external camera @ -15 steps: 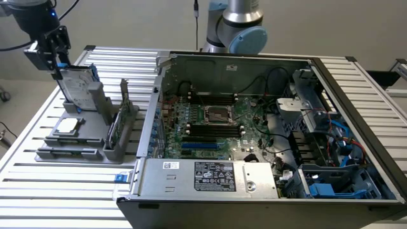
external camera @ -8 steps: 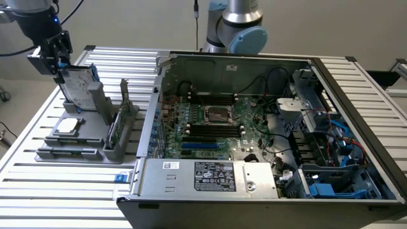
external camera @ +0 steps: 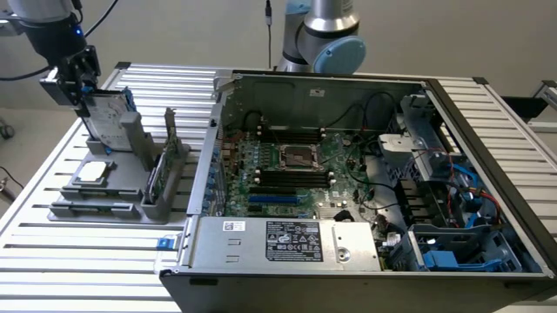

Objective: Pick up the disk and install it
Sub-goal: 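Pick up the disk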

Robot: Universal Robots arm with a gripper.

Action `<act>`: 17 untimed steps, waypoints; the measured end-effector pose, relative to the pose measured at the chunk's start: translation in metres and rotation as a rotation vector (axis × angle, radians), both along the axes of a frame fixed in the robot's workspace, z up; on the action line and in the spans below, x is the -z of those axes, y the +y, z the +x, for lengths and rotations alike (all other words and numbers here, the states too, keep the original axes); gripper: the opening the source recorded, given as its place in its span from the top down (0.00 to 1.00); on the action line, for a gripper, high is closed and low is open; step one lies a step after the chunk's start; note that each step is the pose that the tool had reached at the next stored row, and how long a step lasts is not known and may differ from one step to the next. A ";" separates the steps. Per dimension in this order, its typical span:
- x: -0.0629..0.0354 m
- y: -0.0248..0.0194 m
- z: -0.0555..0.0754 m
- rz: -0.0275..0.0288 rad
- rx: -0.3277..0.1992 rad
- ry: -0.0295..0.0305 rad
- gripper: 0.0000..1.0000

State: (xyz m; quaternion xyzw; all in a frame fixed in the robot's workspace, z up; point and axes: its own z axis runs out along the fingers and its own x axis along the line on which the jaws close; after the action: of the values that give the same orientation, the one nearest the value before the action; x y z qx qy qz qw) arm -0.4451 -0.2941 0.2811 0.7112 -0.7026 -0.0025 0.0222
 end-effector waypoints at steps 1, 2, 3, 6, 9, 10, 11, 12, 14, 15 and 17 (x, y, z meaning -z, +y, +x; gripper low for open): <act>0.0007 0.0000 0.000 0.0001 0.000 -0.0003 0.40; 0.0013 0.0000 0.000 0.0000 0.000 -0.0003 0.40; 0.0015 0.0000 0.000 -0.0001 0.000 0.0001 0.40; 0.0020 0.0000 0.000 -0.0001 0.000 0.0002 0.40; 0.0022 0.0000 0.000 -0.0001 0.000 0.0001 0.40; 0.0023 0.0000 0.000 -0.0001 0.000 0.0001 0.40; 0.0024 0.0000 0.000 -0.0001 0.000 0.0000 0.40; 0.0024 0.0000 0.000 -0.0001 0.000 0.0000 0.40; 0.0025 0.0000 0.000 -0.0001 0.000 0.0001 0.42; 0.0026 0.0000 0.000 0.0000 0.000 0.0000 0.49; 0.0029 0.0000 0.000 -0.0001 0.000 0.0000 0.56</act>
State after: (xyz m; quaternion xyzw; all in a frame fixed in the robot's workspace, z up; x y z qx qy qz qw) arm -0.4451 -0.2941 0.2782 0.7112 -0.7026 -0.0025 0.0222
